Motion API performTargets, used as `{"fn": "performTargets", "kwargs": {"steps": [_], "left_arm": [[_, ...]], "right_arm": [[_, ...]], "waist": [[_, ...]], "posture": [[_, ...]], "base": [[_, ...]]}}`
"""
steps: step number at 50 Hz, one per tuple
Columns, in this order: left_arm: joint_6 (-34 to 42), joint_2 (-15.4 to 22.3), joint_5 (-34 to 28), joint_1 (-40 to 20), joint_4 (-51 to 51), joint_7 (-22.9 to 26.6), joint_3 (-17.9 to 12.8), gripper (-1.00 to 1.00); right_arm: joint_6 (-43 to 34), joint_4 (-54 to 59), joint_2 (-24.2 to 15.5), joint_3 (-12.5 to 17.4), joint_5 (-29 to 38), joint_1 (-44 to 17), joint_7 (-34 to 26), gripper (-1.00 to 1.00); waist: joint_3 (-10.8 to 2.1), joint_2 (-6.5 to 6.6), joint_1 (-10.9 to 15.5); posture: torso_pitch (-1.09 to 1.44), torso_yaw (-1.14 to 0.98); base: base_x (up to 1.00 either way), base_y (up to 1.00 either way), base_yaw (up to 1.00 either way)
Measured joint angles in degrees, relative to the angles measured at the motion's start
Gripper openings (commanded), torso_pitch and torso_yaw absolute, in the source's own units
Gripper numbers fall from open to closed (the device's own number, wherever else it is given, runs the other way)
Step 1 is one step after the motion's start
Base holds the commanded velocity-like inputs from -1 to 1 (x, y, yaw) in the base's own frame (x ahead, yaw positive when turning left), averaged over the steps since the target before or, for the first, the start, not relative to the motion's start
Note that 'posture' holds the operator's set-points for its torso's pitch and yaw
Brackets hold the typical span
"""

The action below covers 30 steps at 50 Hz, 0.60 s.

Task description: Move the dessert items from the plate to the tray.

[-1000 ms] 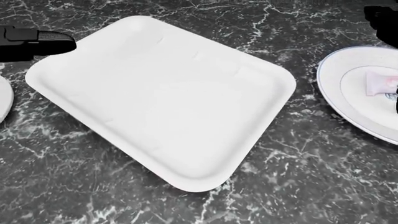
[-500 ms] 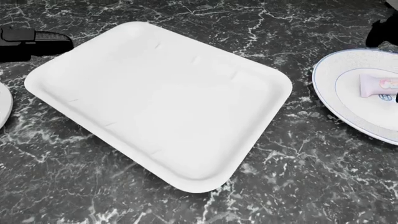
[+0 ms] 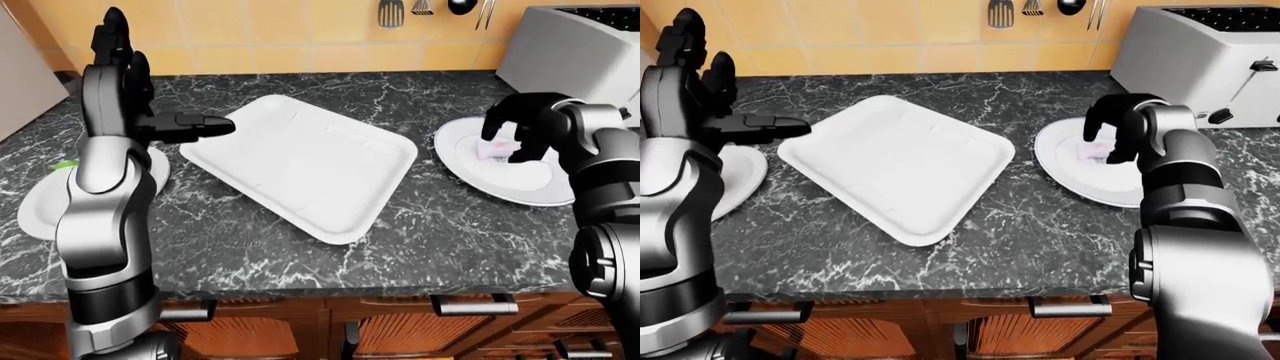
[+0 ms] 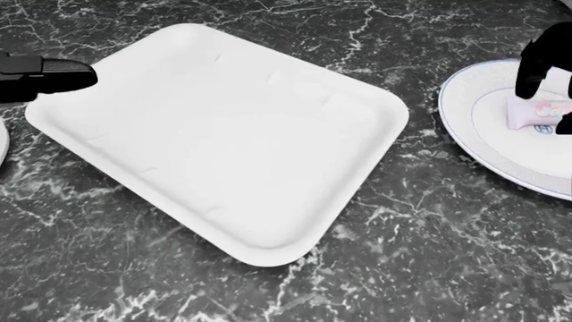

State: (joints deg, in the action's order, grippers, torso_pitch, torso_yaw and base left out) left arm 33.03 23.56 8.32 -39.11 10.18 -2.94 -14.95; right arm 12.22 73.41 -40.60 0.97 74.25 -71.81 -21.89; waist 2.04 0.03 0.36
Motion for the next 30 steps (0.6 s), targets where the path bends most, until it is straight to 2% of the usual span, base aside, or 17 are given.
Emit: {"fn": "performTargets", "kwargs": {"steps": [5,12,25,30], "left_arm": [[0.27,0.4,0.23,-0.23,0.44,0.01,-0.29,1.0],[1.09,0.69,0.29,-0.93,0.81,-0.11,-0.14,1.0],[0.47,0.69,0.24,0.2,0.59,-0.11,-0.58,1.0],[0.24,0.88,0.37,0.38,0.52,-0.06,-0.78,1.0]], "right_arm": [[0.01,0.04,0.25,-0.01,-0.15,0.46,0.23,-0.04],[0.07,-0.02,0.02,0.01,-0.28,0.29,0.18,-0.18],[0.48,0.26,0.32,-0.07,-0.27,-0.27,1.25,-0.52],[1.3,0.21,0.43,-0.08,-0.4,-1.61,1.77,-0.76]], "waist": [[-0.18,0.22,-0.16],[-0.24,0.51,-0.34],[-0.25,0.72,-0.52],[-0.12,0.86,-0.5]], "posture": [[0.0,0.0],[0.0,0.0],[0.0,0.0],[0.0,0.0]], "base": [[0.0,0.0,0.0],[0.0,0.0,0.0],[0.0,0.0,0.0],[0.0,0.0,0.0]]}}
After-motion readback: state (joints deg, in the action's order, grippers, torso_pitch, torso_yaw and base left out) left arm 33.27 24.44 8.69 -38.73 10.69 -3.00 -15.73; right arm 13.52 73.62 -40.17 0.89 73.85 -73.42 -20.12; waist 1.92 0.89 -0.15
